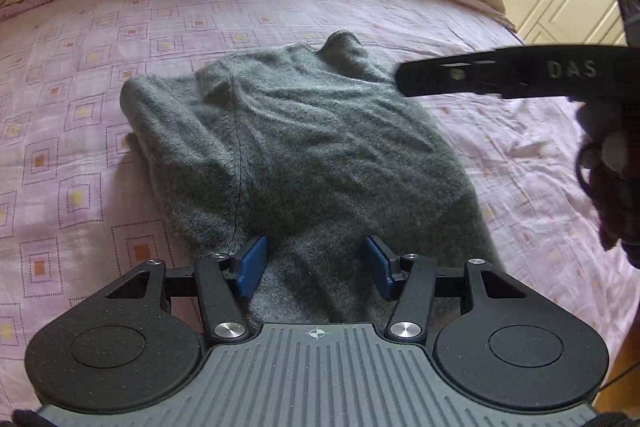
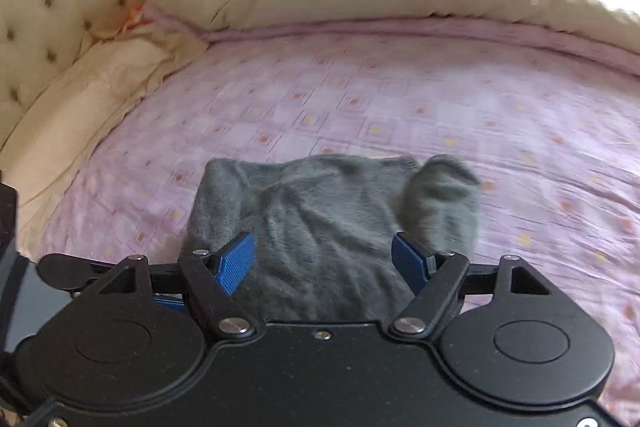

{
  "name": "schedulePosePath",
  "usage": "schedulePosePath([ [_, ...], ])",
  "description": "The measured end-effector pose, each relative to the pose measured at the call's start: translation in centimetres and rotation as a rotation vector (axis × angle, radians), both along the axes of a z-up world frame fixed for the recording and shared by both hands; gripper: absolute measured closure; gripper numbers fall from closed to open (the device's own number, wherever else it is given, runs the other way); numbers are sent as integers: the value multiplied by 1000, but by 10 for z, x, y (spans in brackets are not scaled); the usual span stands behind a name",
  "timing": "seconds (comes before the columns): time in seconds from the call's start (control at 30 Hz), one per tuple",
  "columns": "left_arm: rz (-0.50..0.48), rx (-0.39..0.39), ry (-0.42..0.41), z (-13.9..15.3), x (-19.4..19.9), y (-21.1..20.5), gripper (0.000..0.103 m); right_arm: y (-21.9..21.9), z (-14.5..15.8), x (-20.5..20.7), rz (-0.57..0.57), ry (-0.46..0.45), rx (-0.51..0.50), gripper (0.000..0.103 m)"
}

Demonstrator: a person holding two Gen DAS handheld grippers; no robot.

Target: Fold small clothes

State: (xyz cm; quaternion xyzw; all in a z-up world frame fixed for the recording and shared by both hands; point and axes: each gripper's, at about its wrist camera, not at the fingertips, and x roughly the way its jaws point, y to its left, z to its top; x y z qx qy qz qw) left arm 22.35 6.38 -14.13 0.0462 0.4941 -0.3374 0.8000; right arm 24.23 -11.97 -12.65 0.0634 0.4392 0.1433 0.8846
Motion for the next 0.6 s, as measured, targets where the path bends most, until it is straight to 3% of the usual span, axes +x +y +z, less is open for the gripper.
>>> schedulePosePath([
  [0.2,10,-7,15,0,1,0,47,-17,-39,45,-75,122,-107,25],
  [0.27,14,-14,21,-1,-1,0,43,-26,-41,53,-102,131,-170,18],
  [0.33,18,-22,28,-1,-2,-1,39,-38,-39,55,-135,133,-188,18],
  [0.47,59,-56,27,8,-4,5,37,-67,-22,38,-210,87,-80,17],
  [0.6,187,-105,16,18,-8,28,36,-84,-19,8,-213,86,82,14],
])
